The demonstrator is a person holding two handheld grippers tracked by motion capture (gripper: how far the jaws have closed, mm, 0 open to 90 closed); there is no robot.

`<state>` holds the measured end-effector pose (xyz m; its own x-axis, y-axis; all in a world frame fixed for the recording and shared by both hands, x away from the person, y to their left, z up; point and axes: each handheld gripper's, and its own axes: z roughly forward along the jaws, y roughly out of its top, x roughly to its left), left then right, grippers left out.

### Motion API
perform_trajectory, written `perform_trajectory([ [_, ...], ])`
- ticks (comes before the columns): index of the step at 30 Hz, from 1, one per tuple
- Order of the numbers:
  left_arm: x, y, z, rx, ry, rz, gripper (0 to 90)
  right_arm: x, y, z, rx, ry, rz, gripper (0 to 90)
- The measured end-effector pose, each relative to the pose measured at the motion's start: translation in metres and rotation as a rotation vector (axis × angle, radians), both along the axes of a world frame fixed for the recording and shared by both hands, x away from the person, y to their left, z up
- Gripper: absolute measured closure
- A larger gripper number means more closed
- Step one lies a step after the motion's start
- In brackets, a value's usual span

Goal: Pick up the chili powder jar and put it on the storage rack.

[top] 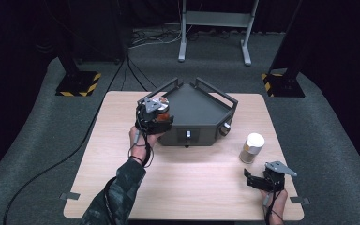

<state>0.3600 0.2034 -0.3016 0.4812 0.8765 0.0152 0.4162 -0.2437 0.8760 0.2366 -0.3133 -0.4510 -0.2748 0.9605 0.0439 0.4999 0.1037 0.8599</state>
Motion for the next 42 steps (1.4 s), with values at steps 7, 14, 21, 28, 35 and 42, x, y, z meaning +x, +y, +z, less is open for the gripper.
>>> perform_trajectory([
  [7, 0.009, -0.003, 0.001, 0.011, 0.003, 0.007, 31.6, 0.0, 0.0, 0.0, 0.0, 0.0, -0.001, 1.6],
  [14, 0.021, -0.006, 0.001, 0.02, 0.01, 0.019, 31.6, 0.0, 0.0, 0.0, -0.003, 0.001, 0.002, 1.7],
  [21, 0.028, -0.012, 0.002, 0.036, 0.011, 0.019, 31.6, 0.0, 0.001, 0.0, -0.003, -0.002, 0.001, 1.7],
  [28, 0.035, -0.018, 0.0, 0.045, 0.012, 0.02, 31.6, 0.0, 0.0, 0.0, -0.003, -0.002, 0.002, 1.7],
  [35, 0.041, -0.021, -0.004, 0.053, 0.024, 0.027, 31.6, 0.0, 0.0, 0.0, -0.005, 0.0, 0.004, 1.7],
  [42, 0.045, -0.023, -0.008, 0.053, 0.03, 0.04, 31.6, 0.0, 0.0, 0.0, -0.003, -0.002, 0.003, 1.7],
])
